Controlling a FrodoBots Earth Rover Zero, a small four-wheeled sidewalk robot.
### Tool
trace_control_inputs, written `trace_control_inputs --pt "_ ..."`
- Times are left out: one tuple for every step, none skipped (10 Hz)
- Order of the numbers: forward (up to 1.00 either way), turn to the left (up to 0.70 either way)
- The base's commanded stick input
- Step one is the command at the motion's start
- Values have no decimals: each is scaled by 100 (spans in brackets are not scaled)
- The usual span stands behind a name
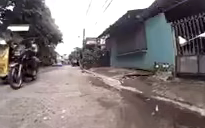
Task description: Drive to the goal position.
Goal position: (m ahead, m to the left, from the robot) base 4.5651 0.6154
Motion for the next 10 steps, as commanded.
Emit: trace_control_inputs --pt "100 27" --pt "100 27" --pt "100 27" --pt "100 27" --pt "100 27" --pt "100 27" --pt "100 27" --pt "100 27" --pt "100 27" --pt "100 23"
